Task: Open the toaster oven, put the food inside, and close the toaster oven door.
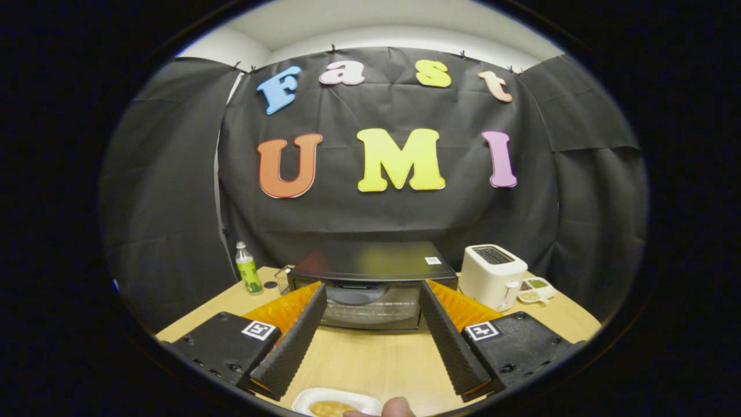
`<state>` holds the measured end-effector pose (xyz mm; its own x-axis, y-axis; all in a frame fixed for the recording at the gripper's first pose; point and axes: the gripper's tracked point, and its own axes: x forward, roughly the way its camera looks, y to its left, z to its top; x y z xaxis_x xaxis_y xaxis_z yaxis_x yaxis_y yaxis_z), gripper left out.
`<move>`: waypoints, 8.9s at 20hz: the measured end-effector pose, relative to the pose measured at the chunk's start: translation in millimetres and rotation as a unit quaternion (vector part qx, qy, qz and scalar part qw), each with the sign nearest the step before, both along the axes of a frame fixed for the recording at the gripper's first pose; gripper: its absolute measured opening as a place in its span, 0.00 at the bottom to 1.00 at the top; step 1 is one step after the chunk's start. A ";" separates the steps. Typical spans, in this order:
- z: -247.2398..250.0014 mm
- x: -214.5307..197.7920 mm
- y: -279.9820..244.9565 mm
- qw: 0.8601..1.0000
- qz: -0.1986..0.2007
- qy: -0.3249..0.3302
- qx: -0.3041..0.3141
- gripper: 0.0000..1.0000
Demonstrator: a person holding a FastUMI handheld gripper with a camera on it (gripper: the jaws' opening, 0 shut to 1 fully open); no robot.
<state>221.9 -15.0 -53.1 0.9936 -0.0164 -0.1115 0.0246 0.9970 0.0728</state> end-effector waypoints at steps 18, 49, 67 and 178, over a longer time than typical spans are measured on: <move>-71.8 145.9 35.5 0.999 -0.016 0.032 -0.027 1.00; -163.4 25.5 47.0 0.988 -0.008 0.154 0.003 1.00; -182.2 -0.6 42.8 0.974 0.023 0.217 0.059 0.98; -92.1 -0.3 110.4 0.989 0.040 0.099 0.105 1.00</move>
